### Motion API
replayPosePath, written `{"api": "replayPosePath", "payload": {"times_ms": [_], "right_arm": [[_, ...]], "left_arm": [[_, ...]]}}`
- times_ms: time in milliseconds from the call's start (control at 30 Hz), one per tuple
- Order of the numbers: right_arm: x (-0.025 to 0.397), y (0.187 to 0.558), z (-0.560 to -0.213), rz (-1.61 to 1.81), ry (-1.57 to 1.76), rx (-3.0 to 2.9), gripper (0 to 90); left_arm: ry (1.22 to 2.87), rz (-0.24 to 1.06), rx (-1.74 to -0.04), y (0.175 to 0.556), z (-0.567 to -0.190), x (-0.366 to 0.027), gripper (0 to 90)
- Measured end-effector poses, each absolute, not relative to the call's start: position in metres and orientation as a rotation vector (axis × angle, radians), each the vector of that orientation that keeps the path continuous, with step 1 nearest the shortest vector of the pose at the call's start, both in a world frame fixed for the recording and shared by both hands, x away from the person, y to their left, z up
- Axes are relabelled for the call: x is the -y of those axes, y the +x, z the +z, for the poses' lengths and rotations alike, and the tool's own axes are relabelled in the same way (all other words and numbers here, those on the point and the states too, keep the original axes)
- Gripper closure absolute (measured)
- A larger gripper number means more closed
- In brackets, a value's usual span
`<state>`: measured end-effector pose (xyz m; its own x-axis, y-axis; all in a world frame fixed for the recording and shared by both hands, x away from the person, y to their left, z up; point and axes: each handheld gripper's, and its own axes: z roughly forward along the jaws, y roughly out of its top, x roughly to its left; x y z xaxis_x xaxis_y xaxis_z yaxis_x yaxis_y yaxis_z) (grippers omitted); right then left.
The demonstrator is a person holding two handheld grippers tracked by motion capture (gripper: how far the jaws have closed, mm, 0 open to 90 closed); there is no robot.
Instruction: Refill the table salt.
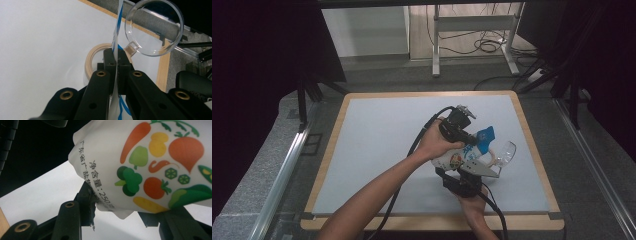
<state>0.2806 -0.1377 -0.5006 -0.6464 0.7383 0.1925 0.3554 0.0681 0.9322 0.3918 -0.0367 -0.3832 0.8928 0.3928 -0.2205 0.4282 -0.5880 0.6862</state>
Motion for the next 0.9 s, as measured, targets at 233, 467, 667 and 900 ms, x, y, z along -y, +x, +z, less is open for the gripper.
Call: {"api": "replayPosePath", "payload": {"times_ms": [233,467,667,900], "right_arm": [[0.1353,0.2825,-0.5004,1.590,1.086,-2.019,54.2],[0.1360,0.2845,-0.4996,1.603,1.102,-2.013,54.3],[0.1354,0.2857,-0.4990,1.623,1.117,-2.008,54.3],[0.1322,0.2857,-0.4959,1.676,1.141,-1.992,54.3]], "left_arm": [[2.276,-0.049,-0.587,0.3941,-0.3828,0.0367,90.0],[2.289,-0.042,-0.586,0.3960,-0.3822,0.0403,90.0],[2.295,-0.032,-0.593,0.3967,-0.3814,0.0404,90.0],[2.306,-0.026,-0.590,0.3962,-0.3794,0.0412,90.0]]}}
